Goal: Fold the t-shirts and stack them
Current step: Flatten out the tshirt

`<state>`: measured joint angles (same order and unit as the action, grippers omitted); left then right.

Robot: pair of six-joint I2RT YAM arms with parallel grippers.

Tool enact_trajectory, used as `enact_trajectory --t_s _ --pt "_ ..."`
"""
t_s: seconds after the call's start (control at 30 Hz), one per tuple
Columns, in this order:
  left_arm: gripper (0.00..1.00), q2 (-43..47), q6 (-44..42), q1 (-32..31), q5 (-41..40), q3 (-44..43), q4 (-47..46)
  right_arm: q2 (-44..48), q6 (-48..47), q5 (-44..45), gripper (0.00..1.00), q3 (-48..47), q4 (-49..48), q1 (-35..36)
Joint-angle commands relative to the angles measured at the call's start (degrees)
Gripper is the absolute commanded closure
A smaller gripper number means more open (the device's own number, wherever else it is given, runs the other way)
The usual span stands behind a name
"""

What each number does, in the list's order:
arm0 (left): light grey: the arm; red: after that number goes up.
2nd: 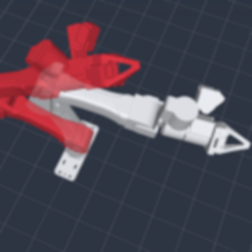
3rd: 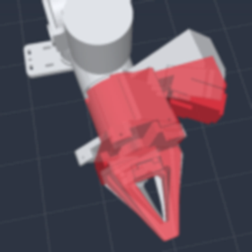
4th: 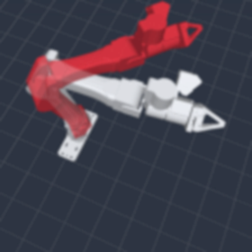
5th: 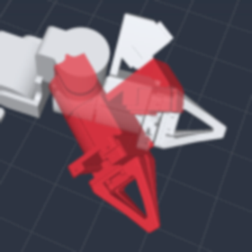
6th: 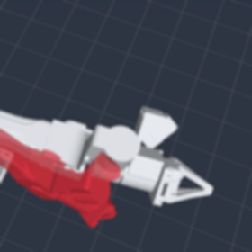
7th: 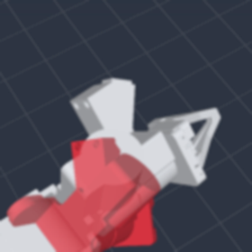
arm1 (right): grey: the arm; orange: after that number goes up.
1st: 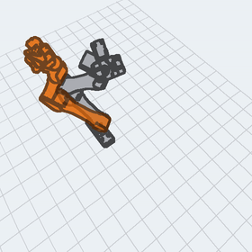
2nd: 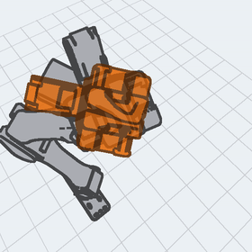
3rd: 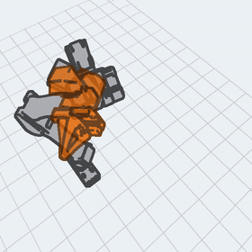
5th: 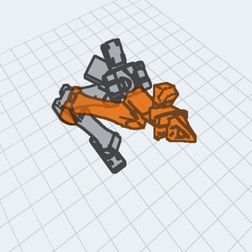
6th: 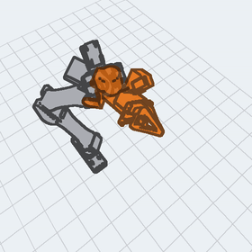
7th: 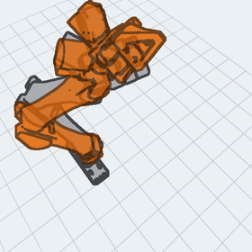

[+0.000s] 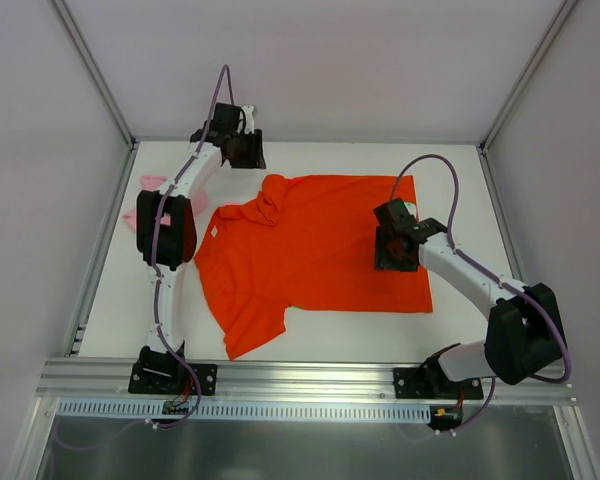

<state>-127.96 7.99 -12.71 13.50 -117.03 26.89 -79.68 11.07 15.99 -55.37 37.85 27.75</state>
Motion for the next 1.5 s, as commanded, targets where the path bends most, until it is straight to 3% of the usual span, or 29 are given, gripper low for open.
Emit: enact_trajectory --t_s 0.0,0.53,1.47 --pt "0.59 -2.7 2.4 -0.3 2.8 -3.5 3.7 -0.8 -0.3 0.4 0.47 -2.6 -1.0 0.4" --pt "0.62 -2.6 0.7 -0.2 0.7 8.0 -0.3 -0.7 -0.7 0.6 0.47 -1.8 -0.8 0.4" --pt "0.69 -2.7 -1.7 1.1 -1.9 7.3 -0.4 -2.3 -0.9 0.6 0.47 -2.4 -0.6 0.4"
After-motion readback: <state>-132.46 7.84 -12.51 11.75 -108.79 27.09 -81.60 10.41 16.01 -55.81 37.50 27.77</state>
